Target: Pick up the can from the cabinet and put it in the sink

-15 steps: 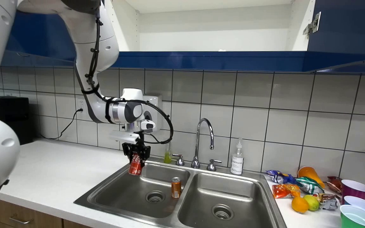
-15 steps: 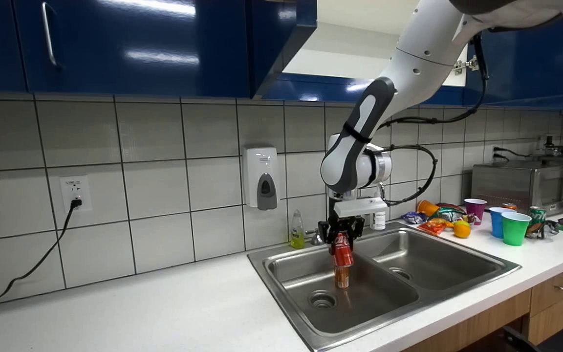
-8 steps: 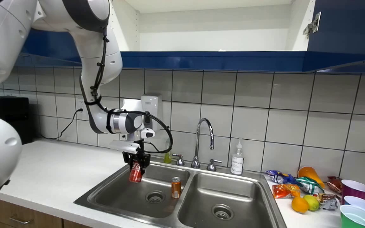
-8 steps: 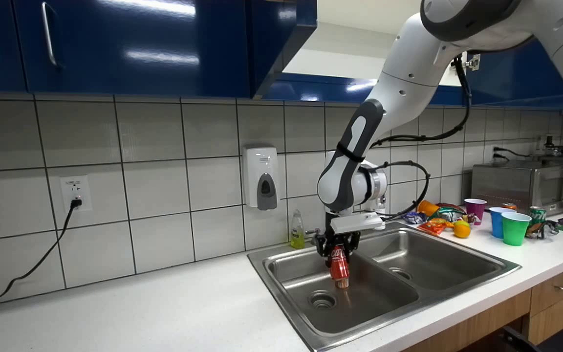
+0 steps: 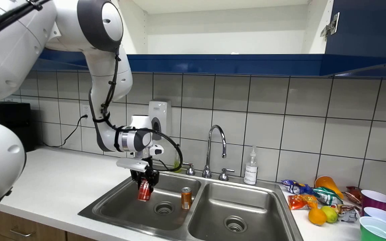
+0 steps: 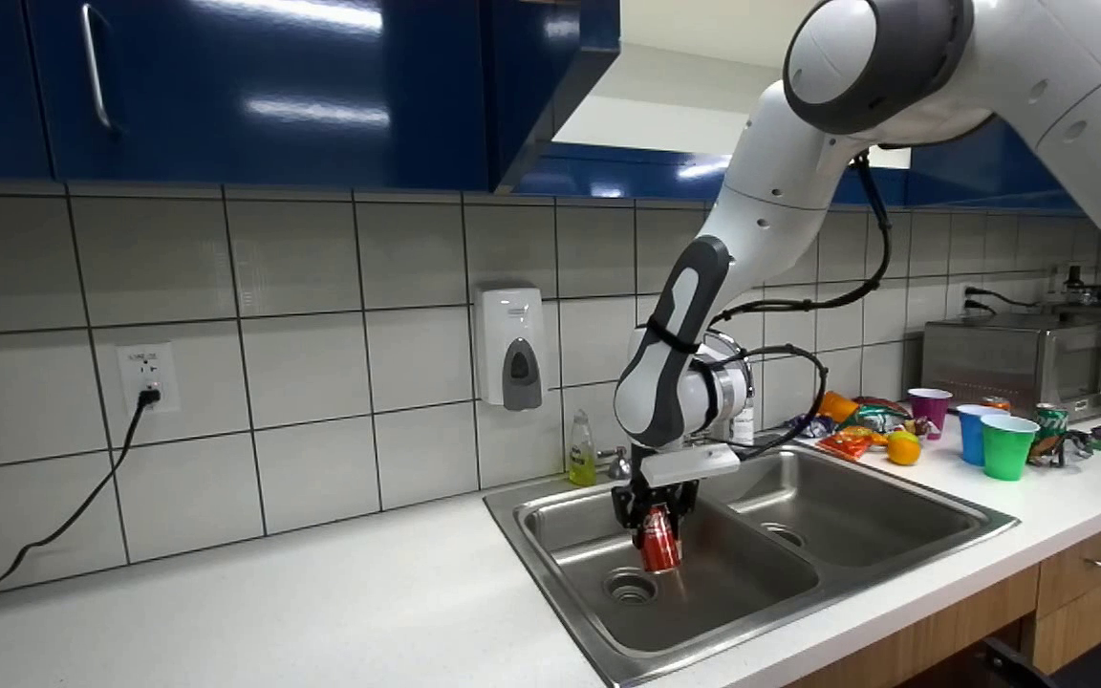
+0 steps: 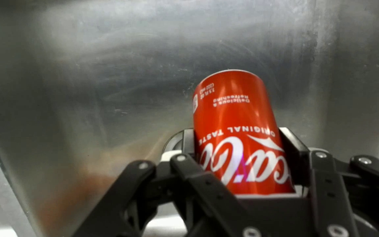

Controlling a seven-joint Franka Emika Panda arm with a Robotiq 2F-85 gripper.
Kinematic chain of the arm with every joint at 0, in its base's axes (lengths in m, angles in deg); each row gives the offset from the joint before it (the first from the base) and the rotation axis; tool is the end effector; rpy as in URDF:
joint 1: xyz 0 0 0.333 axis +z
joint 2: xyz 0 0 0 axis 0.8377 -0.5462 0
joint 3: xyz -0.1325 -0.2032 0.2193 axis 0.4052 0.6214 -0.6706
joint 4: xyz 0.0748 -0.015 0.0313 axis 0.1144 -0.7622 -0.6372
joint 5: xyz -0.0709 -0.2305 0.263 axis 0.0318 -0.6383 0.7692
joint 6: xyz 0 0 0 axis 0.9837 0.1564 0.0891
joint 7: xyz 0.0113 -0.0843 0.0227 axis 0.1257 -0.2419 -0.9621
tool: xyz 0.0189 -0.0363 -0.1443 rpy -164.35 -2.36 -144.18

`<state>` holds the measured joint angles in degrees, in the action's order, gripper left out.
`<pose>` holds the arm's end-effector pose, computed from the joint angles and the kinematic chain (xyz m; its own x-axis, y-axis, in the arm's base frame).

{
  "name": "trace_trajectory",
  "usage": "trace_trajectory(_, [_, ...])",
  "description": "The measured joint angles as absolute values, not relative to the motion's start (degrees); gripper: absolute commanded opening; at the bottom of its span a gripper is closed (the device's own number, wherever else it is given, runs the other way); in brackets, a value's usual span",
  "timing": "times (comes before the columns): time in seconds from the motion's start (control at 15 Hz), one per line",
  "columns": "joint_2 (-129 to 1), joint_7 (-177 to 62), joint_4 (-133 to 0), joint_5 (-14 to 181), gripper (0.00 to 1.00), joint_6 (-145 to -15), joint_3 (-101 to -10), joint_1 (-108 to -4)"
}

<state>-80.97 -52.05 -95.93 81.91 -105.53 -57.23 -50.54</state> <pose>0.5685 0.0456 0.1410 0.9954 -0.0208 0.0934 -0.0243 -0.9991 0.0355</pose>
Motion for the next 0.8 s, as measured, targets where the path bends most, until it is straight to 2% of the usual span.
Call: trace_trajectory(0.8, [-90.3,-52.1,-90.6,82.0,0.38,-110.6,-56.2,-48.1])
